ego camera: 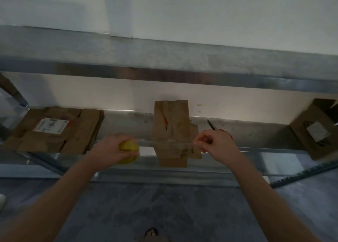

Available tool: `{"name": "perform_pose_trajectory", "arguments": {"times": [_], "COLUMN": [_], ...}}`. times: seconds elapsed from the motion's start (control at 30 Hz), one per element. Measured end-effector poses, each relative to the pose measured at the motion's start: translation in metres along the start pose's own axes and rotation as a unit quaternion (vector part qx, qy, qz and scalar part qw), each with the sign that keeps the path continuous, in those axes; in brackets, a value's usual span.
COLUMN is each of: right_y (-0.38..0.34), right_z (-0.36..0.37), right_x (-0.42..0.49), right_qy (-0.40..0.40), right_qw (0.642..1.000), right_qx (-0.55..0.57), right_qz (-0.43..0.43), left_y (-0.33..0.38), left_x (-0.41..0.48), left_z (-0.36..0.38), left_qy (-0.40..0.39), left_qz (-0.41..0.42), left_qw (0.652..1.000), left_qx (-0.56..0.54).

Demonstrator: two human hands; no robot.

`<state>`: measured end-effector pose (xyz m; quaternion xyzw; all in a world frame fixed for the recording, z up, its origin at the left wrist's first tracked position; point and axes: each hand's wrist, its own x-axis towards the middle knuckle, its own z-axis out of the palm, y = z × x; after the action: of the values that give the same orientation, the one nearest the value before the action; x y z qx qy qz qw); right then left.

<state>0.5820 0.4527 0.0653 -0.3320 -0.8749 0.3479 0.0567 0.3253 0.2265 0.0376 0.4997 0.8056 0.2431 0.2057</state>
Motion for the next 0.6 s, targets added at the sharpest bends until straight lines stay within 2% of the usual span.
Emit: {"name": "perform_pose_trajectory", "arguments": {"times": [0.13, 0.23, 0.47, 0.6], "right_y": [0.014, 0.026, 0.052, 0.065], "right_z": [-0.003, -0.001, 0.017, 0.022], "right_x": [0.015, 0.019, 0.03, 0.039], "right_qy": [-0.012, -0.016, 0.013, 0.013], "right_qw": [0.999, 0.997, 0.996, 0.993], "right_qx": [0.016, 0.052, 0.067, 0.101], "right_qz": [0.035, 0.047, 0.052, 0.055], "left_y": [-0.004, -0.011, -0.017, -0.017], "left_x": [0.013, 0.023, 0.047, 0.056], "left_z": [0.004, 0.01, 0.021, 0.03], "left_qy": [-0.033, -0.064, -0.059, -0.064], "left_qz": [-0.008, -0.008, 0.005, -0.015], "left_qw": [0.992, 0.993, 0.998, 0.998], "left_qx": [-0.125, -0.1, -0.02, -0.019]}}
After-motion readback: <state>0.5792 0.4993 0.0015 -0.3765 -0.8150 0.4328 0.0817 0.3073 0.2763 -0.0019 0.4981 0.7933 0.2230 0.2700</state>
